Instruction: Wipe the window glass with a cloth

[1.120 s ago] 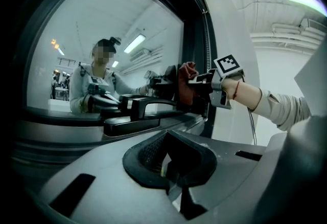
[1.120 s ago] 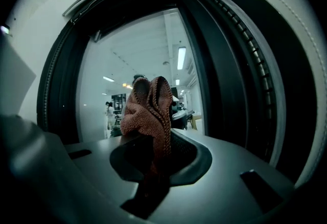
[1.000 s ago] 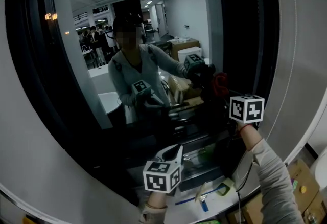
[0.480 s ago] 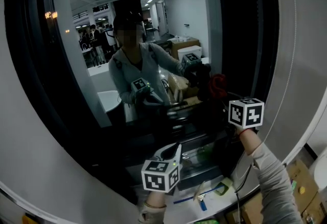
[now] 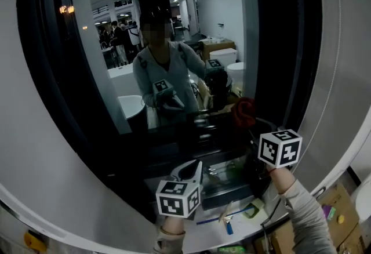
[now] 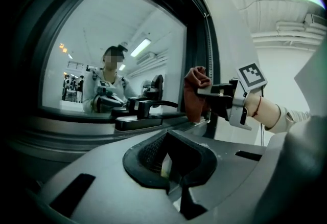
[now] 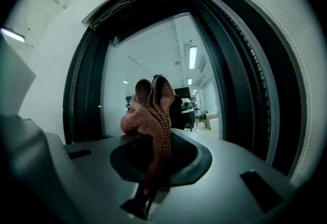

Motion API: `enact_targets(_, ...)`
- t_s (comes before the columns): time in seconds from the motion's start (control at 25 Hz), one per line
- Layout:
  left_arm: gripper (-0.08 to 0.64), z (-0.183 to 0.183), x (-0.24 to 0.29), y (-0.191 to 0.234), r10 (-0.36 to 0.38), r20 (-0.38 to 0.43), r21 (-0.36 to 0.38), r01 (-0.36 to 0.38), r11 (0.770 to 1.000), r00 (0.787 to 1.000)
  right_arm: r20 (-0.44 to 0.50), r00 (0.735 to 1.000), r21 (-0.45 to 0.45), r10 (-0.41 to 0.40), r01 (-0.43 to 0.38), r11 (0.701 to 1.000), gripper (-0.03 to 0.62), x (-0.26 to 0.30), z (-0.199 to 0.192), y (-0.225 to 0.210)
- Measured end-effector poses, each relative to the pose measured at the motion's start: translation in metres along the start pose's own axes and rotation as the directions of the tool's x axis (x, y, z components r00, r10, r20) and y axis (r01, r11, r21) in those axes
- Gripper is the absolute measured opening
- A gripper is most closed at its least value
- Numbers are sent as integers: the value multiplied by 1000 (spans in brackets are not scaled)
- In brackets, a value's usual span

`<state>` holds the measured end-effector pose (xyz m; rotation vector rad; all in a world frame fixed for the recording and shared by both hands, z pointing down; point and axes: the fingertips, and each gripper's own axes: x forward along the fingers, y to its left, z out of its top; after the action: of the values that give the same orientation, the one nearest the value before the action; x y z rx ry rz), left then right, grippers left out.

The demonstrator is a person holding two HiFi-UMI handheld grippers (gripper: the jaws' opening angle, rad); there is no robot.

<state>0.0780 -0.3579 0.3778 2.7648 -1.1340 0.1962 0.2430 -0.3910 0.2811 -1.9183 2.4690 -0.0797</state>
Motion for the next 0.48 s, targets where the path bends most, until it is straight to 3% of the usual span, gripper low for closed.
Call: enact_targets(0.48,5,-23,-51,-20,59,4,-22,-59,998,998,-17,998,-12,62,-62,998,51,-59,-55,58)
